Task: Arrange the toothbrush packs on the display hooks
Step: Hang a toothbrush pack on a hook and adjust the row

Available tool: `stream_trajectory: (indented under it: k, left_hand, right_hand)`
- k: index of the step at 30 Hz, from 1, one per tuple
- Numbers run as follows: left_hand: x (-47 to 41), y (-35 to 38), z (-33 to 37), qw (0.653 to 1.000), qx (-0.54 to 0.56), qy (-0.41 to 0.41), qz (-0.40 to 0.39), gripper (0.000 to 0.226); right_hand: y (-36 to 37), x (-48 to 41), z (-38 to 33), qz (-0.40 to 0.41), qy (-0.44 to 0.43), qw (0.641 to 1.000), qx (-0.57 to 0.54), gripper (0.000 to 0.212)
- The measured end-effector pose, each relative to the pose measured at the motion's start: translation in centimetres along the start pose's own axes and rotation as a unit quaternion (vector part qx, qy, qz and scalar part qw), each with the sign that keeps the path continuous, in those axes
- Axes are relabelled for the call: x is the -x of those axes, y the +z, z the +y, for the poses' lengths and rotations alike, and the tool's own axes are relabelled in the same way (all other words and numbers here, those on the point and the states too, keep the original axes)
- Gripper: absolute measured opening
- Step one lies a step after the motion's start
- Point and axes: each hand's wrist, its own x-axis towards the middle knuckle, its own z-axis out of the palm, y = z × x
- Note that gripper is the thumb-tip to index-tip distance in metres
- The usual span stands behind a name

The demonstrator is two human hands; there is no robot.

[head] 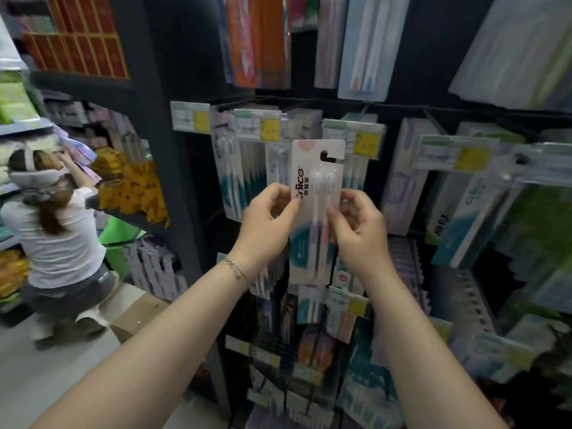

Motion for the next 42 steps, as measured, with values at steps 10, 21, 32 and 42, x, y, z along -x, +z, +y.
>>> stream_trajectory:
  k: [10, 21, 32, 42]
  left_hand:
    - [-2.6, -5.5, -2.9, 0.999, -0.034, 0.027, 0.011, 0.008]
    - [-4.8, -11.5, -8.8, 0.999, -0.028, -0.021, -0.023, 0.009]
    - [-9.4, -13.0, -9.7, 0.993, 0.083, -0.085, 0.012, 0.011]
    - [-10.9, -12.5, -10.3, 0.994, 0.082, -0.067, 0.037, 0.01]
  right_hand:
    - [5.7, -3.5, 1.0, -0.082, -0.02, 0.996, 0.005, 0.012]
    - [12.9, -5.8, 1.7, -0.127, -0.002, 0.98, 0.155, 0.02]
    - [17.2, -10.3, -0.8, -0.071, 0.063, 0.961, 0.26, 0.019]
    - [18.5, -10.8, -0.6, -0.028, 0.05, 0.967, 0.249, 0.008]
